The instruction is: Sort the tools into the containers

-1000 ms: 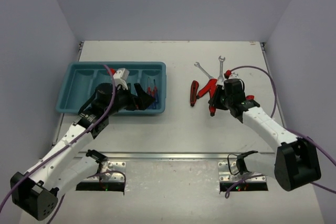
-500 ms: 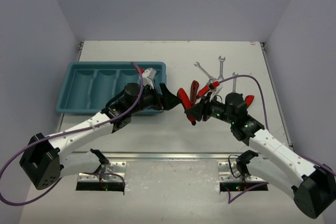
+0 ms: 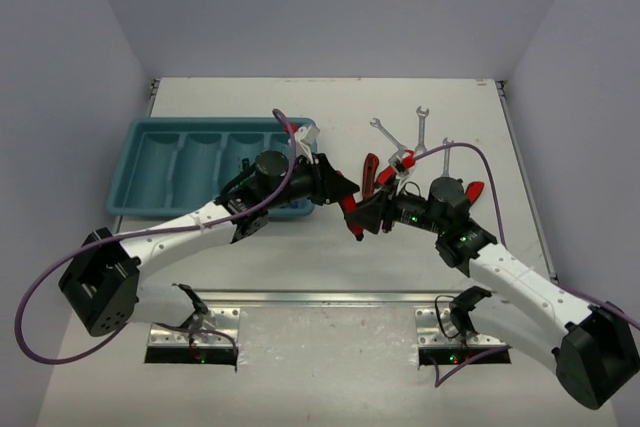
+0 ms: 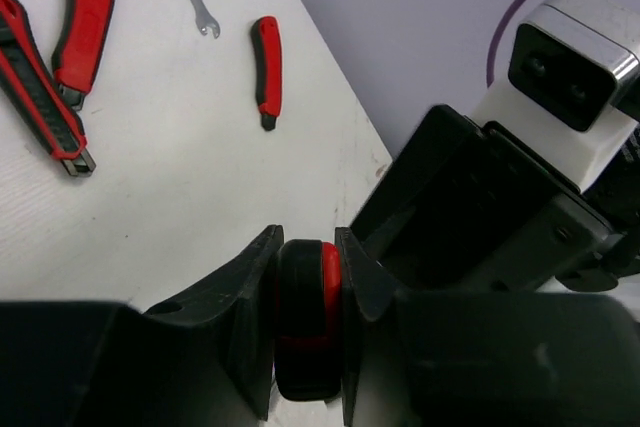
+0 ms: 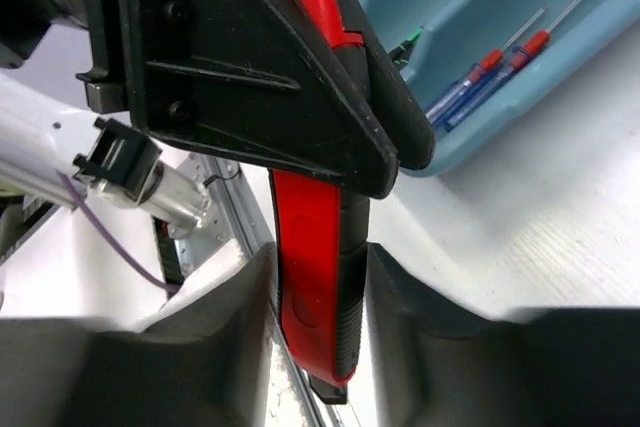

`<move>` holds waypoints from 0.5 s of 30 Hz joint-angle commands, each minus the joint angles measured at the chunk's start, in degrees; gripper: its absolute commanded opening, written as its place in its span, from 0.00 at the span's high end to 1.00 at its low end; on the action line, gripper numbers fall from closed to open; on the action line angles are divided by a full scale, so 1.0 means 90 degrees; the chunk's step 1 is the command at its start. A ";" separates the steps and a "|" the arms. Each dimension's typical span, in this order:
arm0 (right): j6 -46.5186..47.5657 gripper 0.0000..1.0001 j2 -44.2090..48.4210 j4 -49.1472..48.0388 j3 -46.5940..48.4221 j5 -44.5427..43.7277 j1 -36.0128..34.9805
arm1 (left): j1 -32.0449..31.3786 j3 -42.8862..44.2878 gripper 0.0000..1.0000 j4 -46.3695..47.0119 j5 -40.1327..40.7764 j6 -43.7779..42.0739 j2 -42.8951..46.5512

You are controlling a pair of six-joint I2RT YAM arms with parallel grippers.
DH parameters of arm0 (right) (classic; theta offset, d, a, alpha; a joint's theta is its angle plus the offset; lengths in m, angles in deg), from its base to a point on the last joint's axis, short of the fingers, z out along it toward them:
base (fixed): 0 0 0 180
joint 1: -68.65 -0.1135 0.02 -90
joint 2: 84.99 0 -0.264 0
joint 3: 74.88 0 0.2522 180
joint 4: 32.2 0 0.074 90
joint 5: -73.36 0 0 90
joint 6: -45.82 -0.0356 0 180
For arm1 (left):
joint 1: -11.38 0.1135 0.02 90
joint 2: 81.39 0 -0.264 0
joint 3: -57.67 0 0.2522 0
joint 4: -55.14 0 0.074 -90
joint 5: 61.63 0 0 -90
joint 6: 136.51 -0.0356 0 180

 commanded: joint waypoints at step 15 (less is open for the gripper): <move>0.0348 0.01 -0.0143 0.3391 0.0814 -0.3909 0.0346 | 0.4232 0.4183 1.00 -0.6281 0.5851 -0.3103 -0.1472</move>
